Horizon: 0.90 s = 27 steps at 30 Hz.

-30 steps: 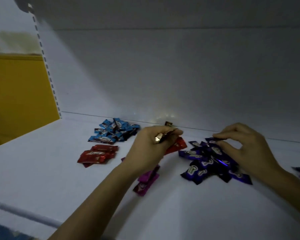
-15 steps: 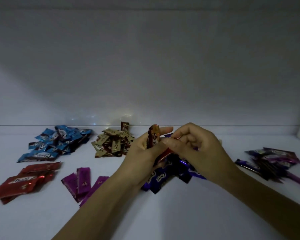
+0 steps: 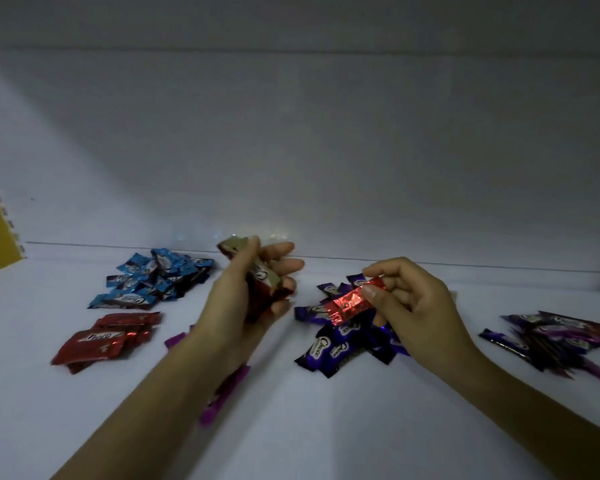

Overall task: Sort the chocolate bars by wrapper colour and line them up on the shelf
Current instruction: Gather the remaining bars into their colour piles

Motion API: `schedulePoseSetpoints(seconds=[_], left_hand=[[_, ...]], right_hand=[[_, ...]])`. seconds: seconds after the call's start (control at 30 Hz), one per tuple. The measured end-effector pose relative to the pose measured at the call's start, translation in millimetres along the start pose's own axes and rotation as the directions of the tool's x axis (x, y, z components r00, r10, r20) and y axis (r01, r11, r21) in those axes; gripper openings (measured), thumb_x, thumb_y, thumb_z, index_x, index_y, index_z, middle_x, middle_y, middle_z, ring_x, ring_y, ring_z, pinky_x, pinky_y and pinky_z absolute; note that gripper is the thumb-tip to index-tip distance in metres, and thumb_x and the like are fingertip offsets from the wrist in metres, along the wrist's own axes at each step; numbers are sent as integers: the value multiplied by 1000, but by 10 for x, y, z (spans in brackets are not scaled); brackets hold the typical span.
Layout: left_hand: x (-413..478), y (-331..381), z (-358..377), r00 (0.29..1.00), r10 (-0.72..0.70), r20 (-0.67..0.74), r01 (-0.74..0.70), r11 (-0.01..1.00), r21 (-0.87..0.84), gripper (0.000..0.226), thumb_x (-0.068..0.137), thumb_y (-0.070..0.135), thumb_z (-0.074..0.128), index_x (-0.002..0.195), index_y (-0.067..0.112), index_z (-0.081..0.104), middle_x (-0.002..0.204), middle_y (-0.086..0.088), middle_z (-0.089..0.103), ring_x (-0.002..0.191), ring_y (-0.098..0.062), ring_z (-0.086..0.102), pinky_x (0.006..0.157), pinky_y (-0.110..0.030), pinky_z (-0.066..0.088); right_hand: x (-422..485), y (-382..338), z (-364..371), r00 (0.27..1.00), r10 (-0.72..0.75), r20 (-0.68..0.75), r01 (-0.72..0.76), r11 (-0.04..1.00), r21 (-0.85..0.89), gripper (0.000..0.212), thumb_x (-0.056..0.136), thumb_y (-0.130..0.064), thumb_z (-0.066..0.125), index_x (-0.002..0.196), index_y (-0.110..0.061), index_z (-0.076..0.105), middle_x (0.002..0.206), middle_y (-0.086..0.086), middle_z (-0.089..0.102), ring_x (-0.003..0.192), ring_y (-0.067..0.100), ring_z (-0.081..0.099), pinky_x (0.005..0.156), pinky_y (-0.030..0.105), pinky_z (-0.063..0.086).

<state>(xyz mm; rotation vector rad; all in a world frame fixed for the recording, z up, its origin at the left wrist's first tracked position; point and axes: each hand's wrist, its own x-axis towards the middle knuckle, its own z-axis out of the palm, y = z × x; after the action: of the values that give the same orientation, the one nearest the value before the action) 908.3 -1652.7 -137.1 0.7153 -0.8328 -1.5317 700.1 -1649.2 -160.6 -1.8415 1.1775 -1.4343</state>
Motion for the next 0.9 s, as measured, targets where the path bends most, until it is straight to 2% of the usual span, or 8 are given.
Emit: schedulePoseSetpoints(seconds=[0.2, 0.3, 0.4, 0.53, 0.63, 0.73, 0.8, 0.9], left_hand=[[-577, 346, -762, 984, 67, -163, -61, 997, 41, 34, 80, 38, 53, 85, 13, 77, 82, -8, 70, 54, -13, 57, 36, -17, 36], [-834, 406, -1025, 962, 93, -256, -74, 994, 81, 34, 77, 34, 56, 99, 12, 73, 92, -12, 70, 56, -14, 58, 35, -19, 36], [-975, 460, -1147, 944, 107, -311, -98, 994, 46, 44, 73, 28, 57, 112, 10, 68, 85, -8, 70, 55, -13, 58, 35, -16, 33], [-1070, 495, -1195, 938, 97, -332, -129, 989, -76, 45, 76, 23, 49, 114, 9, 67, 79, -7, 69, 55, -14, 56, 38, -16, 32], [-1092, 498, -1221, 941, 118, -317, -150, 985, -79, 42, 83, 25, 42, 110, 9, 69, 79, -10, 70, 56, -17, 58, 38, -19, 34], [-1101, 494, -1250, 949, 130, -287, -163, 982, -91, 49, 80, 29, 36, 110, 7, 68, 80, -11, 69, 57, -18, 58, 41, -20, 36], [-1105, 498, -1276, 954, 134, -269, -167, 980, -106, 52, 84, 29, 30, 114, 7, 65, 84, -13, 68, 59, -19, 57, 40, -20, 36], [-1090, 503, -1327, 958, 136, -252, -166, 981, -101, 52, 87, 29, 27, 118, 7, 63, 84, -12, 67, 60, -20, 55, 41, -21, 33]], right_hand=[[-1, -211, 238, 987, -112, 118, 120, 991, -58, 17, 86, -10, 65, 88, -26, 60, 79, -11, 66, 57, 11, 64, 57, 22, 54], [27, -361, 456, 969, -145, 199, 160, 985, -61, 16, 85, -9, 67, 86, -24, 61, 75, -4, 66, 60, 13, 64, 60, 26, 56], [78, -510, 823, 949, -165, 267, 183, 982, -46, 23, 83, -6, 69, 88, -28, 66, 79, -7, 69, 68, 7, 67, 69, 21, 56], [242, -677, 1516, 952, -104, 286, 122, 991, -46, 11, 82, -12, 71, 89, -19, 73, 82, -2, 73, 74, 8, 69, 75, 29, 57], [335, -818, 1997, 950, -199, 243, 224, 971, -82, 6, 81, -14, 71, 82, -19, 73, 80, -4, 72, 75, 10, 67, 76, 35, 55], [321, -837, 2320, 916, -191, 352, 235, 968, -89, 10, 81, -13, 67, 81, -23, 69, 85, -4, 72, 81, 13, 66, 76, 37, 55], [279, -782, 2407, 857, -127, 499, 216, 968, -125, 17, 79, -8, 63, 81, -24, 67, 90, -4, 71, 85, 13, 66, 76, 34, 55], [271, -707, 2405, 777, -97, 622, 189, 979, -82, 23, 79, 1, 58, 86, -16, 71, 84, -6, 70, 78, 1, 64, 65, 11, 47]])
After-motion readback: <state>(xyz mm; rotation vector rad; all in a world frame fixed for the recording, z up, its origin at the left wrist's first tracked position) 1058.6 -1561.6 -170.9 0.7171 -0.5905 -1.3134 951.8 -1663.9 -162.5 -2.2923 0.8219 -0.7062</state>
